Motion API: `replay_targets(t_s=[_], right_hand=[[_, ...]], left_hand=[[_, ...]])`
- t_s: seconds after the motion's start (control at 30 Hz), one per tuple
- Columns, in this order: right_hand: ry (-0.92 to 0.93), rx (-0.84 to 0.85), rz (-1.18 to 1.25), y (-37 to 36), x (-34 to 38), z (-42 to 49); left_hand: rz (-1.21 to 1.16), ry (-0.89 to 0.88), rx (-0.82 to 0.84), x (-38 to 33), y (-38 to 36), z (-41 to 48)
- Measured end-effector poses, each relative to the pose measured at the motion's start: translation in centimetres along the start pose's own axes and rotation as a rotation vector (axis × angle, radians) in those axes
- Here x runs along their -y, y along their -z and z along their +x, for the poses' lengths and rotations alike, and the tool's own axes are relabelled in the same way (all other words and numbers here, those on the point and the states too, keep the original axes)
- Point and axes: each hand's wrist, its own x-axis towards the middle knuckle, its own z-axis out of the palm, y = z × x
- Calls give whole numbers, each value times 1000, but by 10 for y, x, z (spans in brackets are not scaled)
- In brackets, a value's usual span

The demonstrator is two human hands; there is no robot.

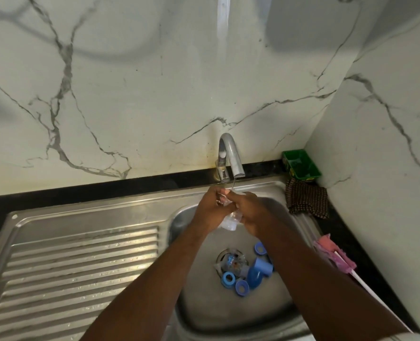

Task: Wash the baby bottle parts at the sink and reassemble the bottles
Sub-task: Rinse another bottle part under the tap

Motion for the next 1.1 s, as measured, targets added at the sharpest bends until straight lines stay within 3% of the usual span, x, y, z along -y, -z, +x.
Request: replay_targets(t_s=[0.13,0.33,0.5,0.67,0.87,1.0,1.1], right_hand=[[54,116,127,12,2,2],[89,16,217,12,1,4],[69,-33,128,12,3,9],[88,24,13,7,0,9],[188,99,-173,18,-10,5],[203,120,-117,26,-20,0],[184,188,-91,31,-27,-3]], left_hand=[[-86,102,68,-8,8,3],[-94,89,108,-11,8,4],[-83,44,-65,-7,11,3],[0,17,-129,-7,10,1],[34,222,167,0,18,-2],[-391,477,229,2,22,-9],[-573,445,179,8,18,-7]])
